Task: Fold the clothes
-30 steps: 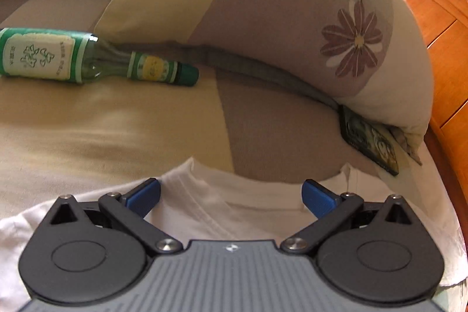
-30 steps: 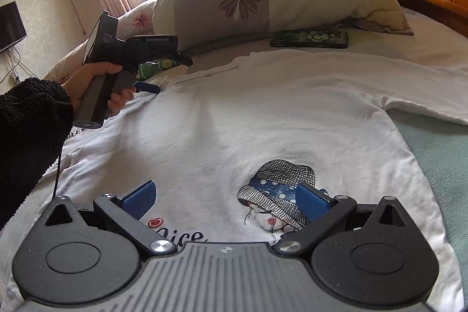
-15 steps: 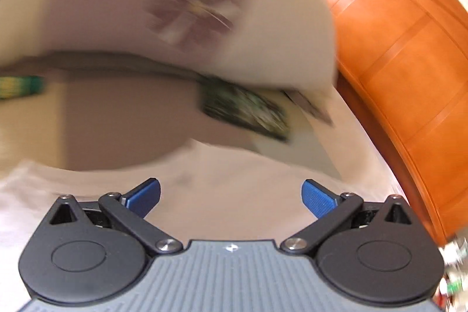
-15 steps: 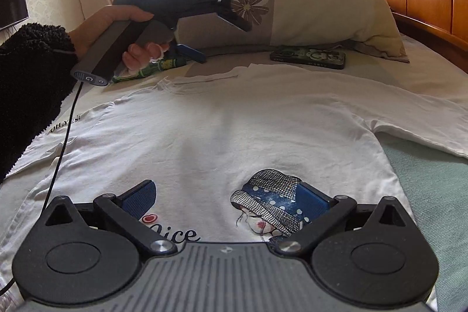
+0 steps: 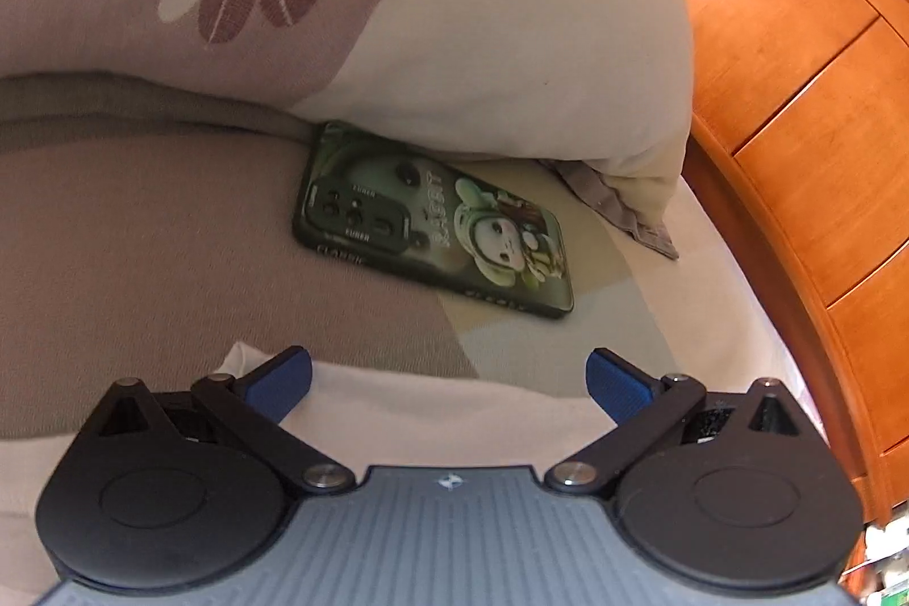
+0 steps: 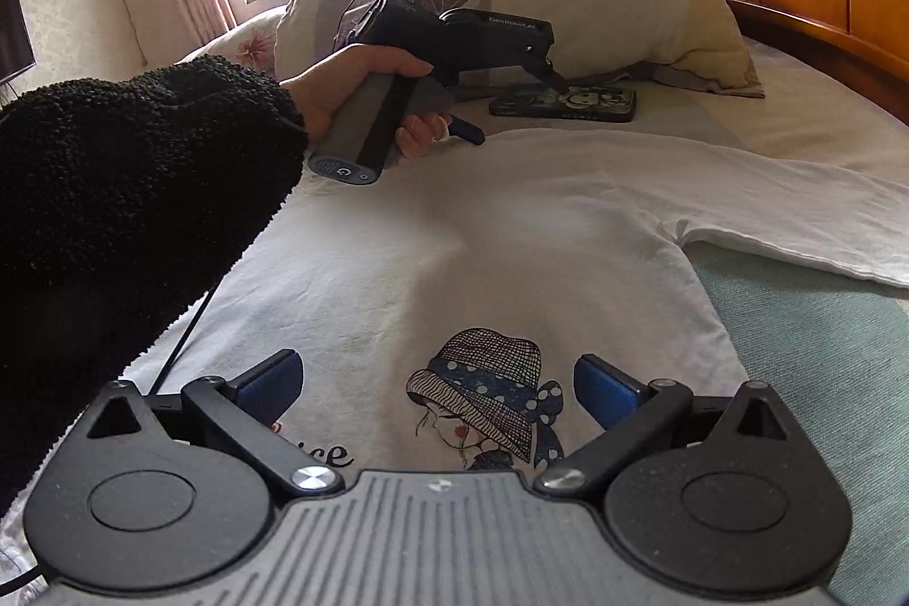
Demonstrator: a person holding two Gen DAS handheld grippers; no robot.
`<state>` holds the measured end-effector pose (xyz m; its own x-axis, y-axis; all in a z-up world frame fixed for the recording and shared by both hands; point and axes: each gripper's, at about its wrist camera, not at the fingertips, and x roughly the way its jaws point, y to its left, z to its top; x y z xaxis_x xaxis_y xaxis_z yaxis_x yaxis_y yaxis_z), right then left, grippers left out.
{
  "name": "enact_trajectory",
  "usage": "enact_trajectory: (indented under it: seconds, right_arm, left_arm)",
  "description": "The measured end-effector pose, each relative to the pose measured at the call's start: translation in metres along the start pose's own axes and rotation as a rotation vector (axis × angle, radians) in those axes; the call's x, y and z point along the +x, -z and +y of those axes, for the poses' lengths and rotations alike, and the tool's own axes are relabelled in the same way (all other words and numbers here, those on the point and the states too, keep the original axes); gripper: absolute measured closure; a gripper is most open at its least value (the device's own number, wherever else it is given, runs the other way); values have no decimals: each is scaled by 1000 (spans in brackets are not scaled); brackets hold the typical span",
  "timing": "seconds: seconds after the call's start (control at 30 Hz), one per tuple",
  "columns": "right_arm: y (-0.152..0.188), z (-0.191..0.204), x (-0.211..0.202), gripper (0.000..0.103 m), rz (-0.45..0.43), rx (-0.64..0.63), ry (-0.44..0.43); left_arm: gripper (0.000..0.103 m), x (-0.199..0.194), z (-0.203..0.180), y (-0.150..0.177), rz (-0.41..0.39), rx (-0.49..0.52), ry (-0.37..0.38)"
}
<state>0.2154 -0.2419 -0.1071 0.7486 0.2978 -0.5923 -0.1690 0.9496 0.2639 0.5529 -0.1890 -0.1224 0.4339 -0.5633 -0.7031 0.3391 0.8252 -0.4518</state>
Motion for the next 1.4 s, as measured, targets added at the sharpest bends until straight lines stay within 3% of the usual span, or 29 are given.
enact_trajectory:
  seconds: [0.17, 0.23, 0.37, 0.57, 0.67, 0.83, 0.97, 1.2, 1.3, 1.4]
  right_arm:
    - [-1, 1, -3, 0, -12, 6, 0]
    - [-1, 0, -4, 0, -14, 9, 2]
    - [-1, 0, -4, 0, -13, 9, 4]
    - [-1, -2, -2, 0, -6, 16, 7]
    - [-1, -2, -1, 0, -13, 24, 5]
    - [0, 2, 3, 0, -33, 50, -14]
    - [4, 10, 12, 0, -9, 89, -24]
    - [32, 32, -36, 0, 17, 53, 28]
    - [47, 40, -52, 0, 48, 29, 66]
    - [59, 49, -52, 0, 93, -13, 106]
  left_arm:
    - [1, -19, -15, 3, -5, 6, -13]
    - [1, -21, -16, 7, 28, -22, 48]
    - [1, -2, -23, 19, 104, 13, 79]
    - [1, 14, -24, 13, -30, 40, 29]
    - [2, 6, -35, 9, -10, 46, -32]
    - [2, -60, -46, 6, -22, 110, -92]
    - [2, -130, -42, 13, -8, 138, -202]
    - [1, -251, 4, 45, 20, 70, -302]
    - [1, -278, 37, 68, 8, -11, -313]
    - [1, -279, 70, 91, 7, -82, -299]
